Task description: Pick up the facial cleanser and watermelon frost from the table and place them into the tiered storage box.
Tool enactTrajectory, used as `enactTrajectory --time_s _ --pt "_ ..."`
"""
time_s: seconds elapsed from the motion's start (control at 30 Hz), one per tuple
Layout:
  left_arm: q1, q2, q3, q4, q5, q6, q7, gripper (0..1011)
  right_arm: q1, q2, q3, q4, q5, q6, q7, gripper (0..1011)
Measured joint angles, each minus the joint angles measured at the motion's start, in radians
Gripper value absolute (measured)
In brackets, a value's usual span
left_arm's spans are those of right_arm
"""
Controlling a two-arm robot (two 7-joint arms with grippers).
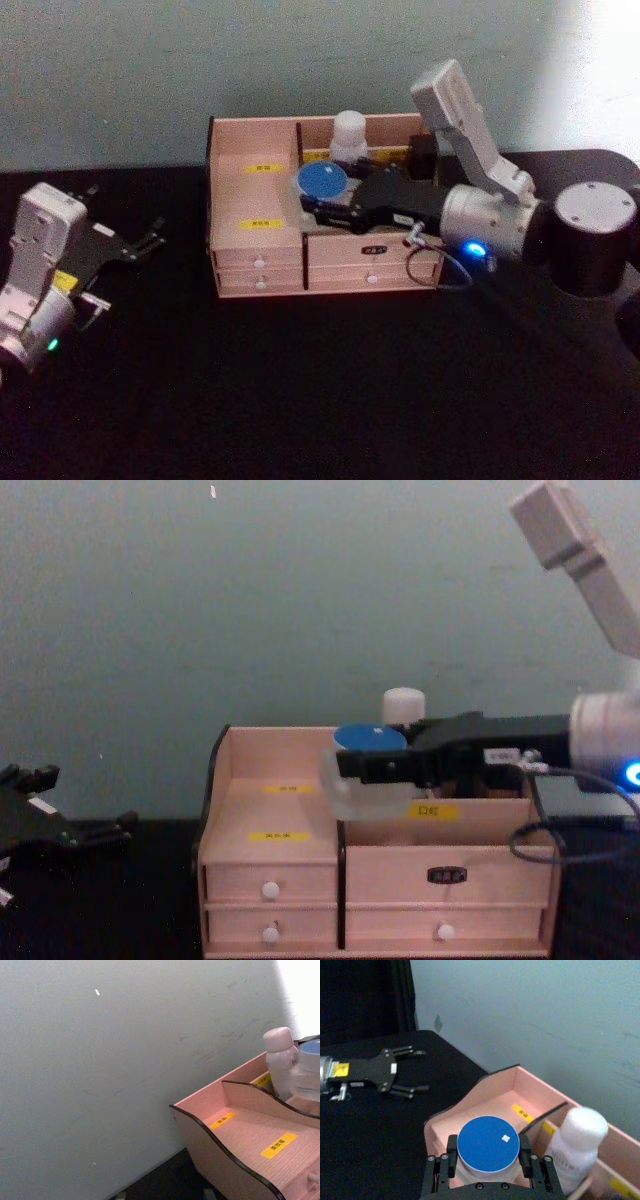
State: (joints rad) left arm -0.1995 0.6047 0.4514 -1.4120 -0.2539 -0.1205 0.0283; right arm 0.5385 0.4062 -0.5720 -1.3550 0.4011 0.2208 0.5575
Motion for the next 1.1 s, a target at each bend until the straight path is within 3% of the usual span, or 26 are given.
enactTrajectory --time_s 0.23,0.6,0.8,1.1 --pt "0.000 0.000 0.000 0.000 0.000 0.000 0.000 1001 0.091 -0.079 -0.023 0.131 -0.011 -0.021 0.013 728" --pt "0.000 0.000 0.000 0.000 0.000 0.000 0.000 1001 0.182 -0.171 -0.043 0.288 -0.022 -0.044 0.027 728" --pt "0.000 0.000 0.000 0.000 0.000 0.000 0.000 1001 0.219 -0.214 -0.048 0.368 -0.031 -0.055 0.031 728" --pt "0.000 0.000 0.000 0.000 0.000 0.000 0.000 1001 0.238 -0.252 -0.055 0.433 -0.053 -0.063 0.027 728"
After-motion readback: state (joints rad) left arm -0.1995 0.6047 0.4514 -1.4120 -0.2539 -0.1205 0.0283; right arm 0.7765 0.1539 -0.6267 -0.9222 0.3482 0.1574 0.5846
